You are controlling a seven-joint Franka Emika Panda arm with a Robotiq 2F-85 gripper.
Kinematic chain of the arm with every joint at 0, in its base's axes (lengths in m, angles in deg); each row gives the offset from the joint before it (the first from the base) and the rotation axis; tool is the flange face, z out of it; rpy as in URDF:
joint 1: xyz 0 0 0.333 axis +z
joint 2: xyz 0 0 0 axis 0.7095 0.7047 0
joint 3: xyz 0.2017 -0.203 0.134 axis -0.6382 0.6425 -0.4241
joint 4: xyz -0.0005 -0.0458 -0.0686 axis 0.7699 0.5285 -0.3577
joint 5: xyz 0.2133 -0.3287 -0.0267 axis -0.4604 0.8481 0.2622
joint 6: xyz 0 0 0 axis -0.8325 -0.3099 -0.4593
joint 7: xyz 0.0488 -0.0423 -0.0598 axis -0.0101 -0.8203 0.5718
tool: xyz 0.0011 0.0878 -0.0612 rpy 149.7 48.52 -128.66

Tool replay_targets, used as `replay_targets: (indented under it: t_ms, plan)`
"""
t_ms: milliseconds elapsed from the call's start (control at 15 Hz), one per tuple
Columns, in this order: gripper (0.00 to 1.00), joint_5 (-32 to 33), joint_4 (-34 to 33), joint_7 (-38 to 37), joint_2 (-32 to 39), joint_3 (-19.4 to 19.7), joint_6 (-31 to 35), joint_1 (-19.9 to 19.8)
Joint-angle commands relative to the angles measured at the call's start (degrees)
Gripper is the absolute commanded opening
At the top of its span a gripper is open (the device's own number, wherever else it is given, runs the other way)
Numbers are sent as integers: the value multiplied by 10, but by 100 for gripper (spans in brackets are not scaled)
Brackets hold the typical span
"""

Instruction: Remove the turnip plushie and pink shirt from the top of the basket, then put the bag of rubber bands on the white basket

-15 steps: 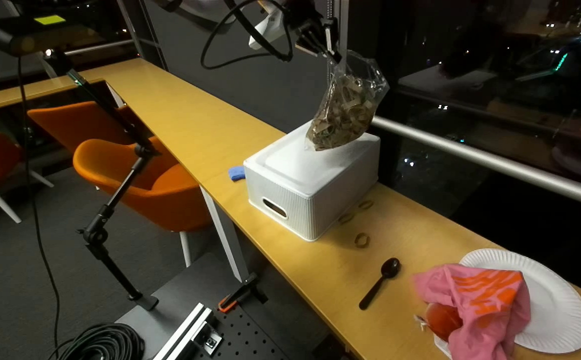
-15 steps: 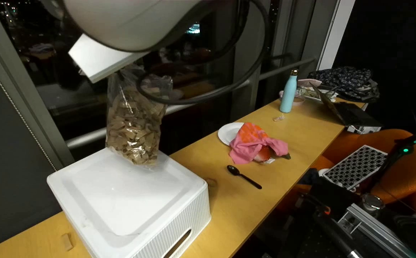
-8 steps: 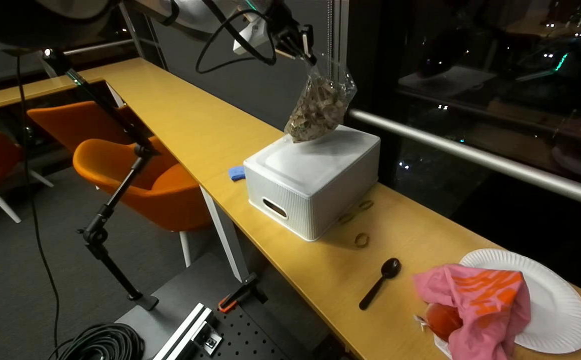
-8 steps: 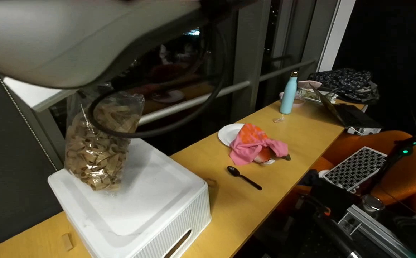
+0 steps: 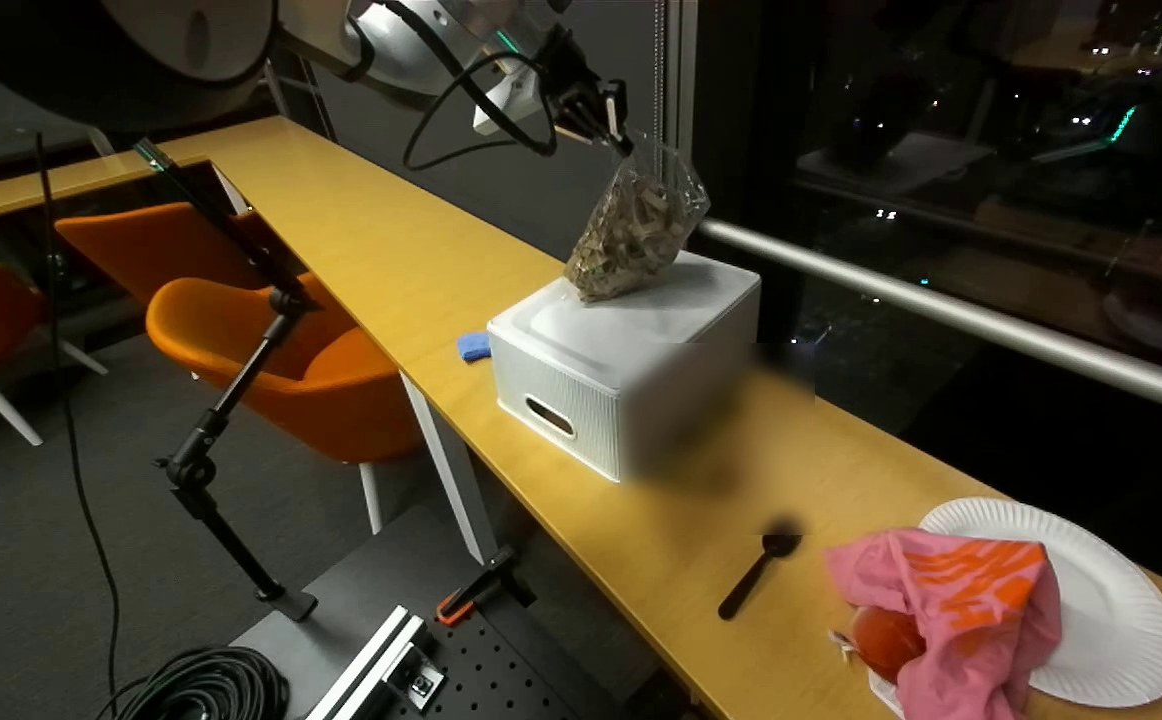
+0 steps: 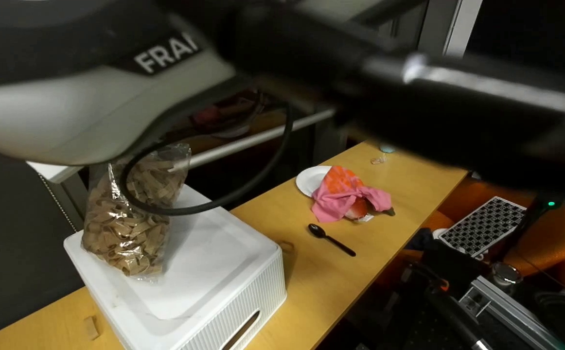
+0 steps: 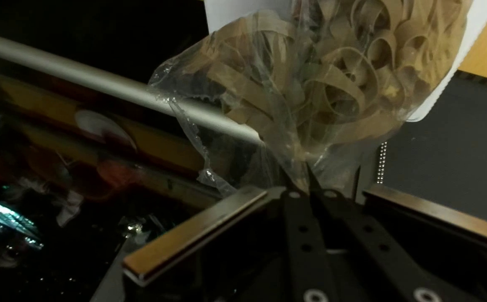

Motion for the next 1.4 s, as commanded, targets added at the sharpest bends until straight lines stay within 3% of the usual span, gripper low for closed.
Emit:
replay_targets:
  t_ms: [0,333,800,1333]
  plan:
    - [0,3,11,3,-11,8,-7,-8]
    - [0,-19,47,5,-12,3,8,-31]
    - [0,-97,64,42,-1,4,4,-22]
    - [0,-85,-11,56,20,33,-20,-2]
